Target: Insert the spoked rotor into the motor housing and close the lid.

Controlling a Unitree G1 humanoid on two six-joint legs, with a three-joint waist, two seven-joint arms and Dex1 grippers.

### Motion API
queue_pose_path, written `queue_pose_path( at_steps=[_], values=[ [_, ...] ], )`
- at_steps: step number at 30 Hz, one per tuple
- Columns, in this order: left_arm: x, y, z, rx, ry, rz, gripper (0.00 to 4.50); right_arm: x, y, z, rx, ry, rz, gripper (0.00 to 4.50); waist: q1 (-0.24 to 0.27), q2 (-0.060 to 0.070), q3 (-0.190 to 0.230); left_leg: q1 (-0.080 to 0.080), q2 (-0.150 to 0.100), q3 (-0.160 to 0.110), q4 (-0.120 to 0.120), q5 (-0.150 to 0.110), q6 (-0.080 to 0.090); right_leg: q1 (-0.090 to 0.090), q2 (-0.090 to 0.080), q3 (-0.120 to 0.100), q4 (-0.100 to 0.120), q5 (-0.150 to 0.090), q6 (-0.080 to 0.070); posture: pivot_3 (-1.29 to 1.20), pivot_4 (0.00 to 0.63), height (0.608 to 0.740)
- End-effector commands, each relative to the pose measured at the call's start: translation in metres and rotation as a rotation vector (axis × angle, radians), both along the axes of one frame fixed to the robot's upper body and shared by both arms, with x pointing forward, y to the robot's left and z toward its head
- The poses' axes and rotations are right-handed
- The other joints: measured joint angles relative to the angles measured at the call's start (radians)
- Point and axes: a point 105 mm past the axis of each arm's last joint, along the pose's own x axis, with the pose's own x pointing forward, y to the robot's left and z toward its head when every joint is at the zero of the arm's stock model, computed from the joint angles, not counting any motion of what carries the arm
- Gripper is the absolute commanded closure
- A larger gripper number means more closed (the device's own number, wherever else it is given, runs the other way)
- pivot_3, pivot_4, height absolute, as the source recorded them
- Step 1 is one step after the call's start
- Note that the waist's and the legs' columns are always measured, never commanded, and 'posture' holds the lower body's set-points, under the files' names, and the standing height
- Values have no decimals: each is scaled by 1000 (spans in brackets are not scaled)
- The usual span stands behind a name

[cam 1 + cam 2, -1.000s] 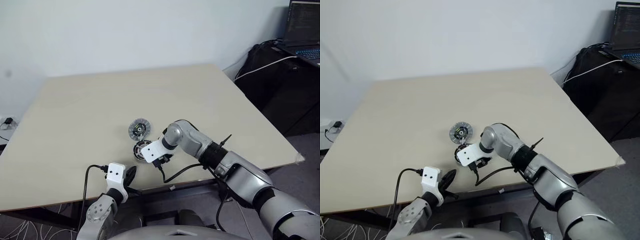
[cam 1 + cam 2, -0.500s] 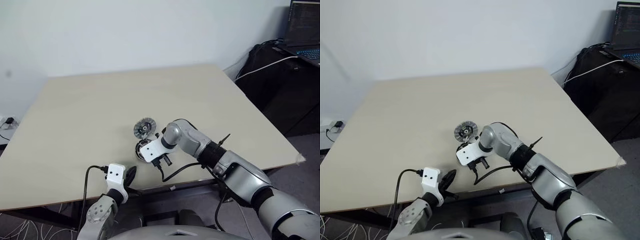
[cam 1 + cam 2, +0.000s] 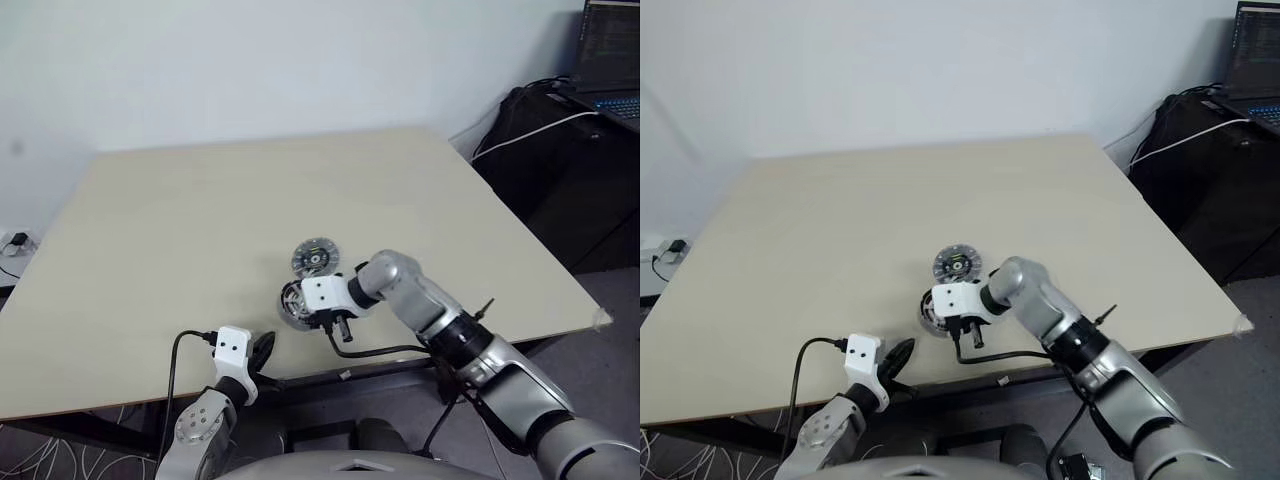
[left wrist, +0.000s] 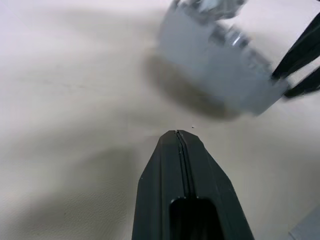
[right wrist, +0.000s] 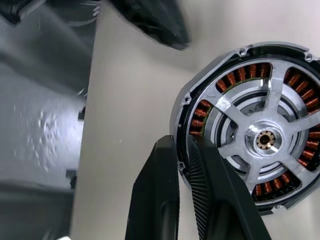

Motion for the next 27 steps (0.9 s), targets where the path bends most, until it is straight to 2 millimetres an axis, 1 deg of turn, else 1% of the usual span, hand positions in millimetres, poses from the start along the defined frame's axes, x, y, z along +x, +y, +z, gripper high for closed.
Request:
queue_pose_path(
  at_steps=[1,3,5,8,12,17,20,23,27],
  values=[
    [4,-1,6,-14,-27,-5,4500,-3,-6,31,98,27,-175,4437,2,0,0,0,0,0,0,0,0,0,0,0,0,-2,3,0,0,740],
    [4,-1,5,-17,-24,-8,4500,-10,-11,33,115,100,-274,4437,8,-1,1,-1,0,0,0,0,0,0,0,0,0,-2,3,0,0,740],
    [4,-2,4,-20,-20,-12,4500,-16,-10,37,154,200,-385,4437,10,-2,1,-1,0,0,0,0,0,-1,-1,0,0,-2,3,0,0,740],
    [5,-2,4,-20,-18,-22,4500,-23,-6,42,202,354,-541,4437,12,-2,2,-1,1,-1,0,0,-1,-2,-2,0,0,-2,3,0,0,740],
    [6,-3,4,-17,-19,-33,4500,-25,4,47,235,461,-652,4437,14,-2,2,-2,1,-1,0,0,-1,-2,-2,-1,1,-3,3,0,0,740],
    [6,-3,6,-15,-21,-31,4500,-19,14,46,276,530,-706,4437,12,-2,2,-3,0,-1,0,-1,-1,-4,-1,-1,0,-2,2,0,0,740],
    [4,-2,5,-20,-19,-20,4500,-10,20,44,286,548,-760,4437,9,-2,2,-5,0,-1,0,0,-2,-6,-1,-1,1,1,-2,0,0,740],
    [4,-2,5,-21,-19,-16,4500,-2,23,39,286,566,-825,4437,9,-2,1,-11,0,-1,0,1,-3,-13,0,0,2,1,-3,0,0,740],
    [3,-1,4,-22,-18,-9,4500,6,26,29,282,600,-927,4437,7,-2,1,-12,0,-1,0,1,-3,-14,-1,0,2,2,-3,0,0,740]
  ],
)
